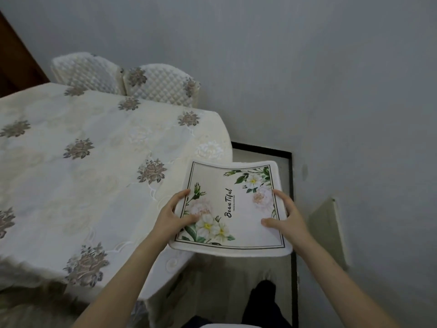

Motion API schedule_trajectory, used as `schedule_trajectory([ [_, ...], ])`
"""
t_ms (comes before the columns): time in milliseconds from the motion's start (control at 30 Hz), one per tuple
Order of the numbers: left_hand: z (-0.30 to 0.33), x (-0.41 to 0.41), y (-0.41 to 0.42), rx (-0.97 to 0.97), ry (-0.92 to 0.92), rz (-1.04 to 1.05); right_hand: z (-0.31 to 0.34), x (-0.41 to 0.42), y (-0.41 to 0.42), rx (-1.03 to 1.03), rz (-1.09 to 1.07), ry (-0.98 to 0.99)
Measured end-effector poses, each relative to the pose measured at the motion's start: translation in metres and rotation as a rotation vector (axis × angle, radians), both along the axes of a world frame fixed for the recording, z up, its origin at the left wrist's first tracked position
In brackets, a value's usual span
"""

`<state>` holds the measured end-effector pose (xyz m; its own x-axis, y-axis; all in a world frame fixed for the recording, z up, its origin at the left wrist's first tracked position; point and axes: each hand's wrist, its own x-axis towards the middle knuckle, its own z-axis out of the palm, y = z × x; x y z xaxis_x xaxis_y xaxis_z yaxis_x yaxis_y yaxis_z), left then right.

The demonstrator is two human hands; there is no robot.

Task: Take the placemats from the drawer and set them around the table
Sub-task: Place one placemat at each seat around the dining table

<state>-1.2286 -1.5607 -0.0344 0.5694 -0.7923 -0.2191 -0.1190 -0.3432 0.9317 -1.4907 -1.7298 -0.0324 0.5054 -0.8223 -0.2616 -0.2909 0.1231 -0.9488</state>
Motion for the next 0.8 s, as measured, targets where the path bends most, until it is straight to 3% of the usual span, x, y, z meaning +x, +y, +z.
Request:
schedule_trajectory([
  [400, -0.01, -0.041, -0.129, 0.006, 0.069, 0.502, 0.001, 0.072, -0.232, 0.045, 0.461, 0.034],
  [800, -0.014, -0.023, -0.169, -0.018, 0.081, 0.873, -0.009, 0.203, -0.311, -0.019, 0.849, 0.032],
])
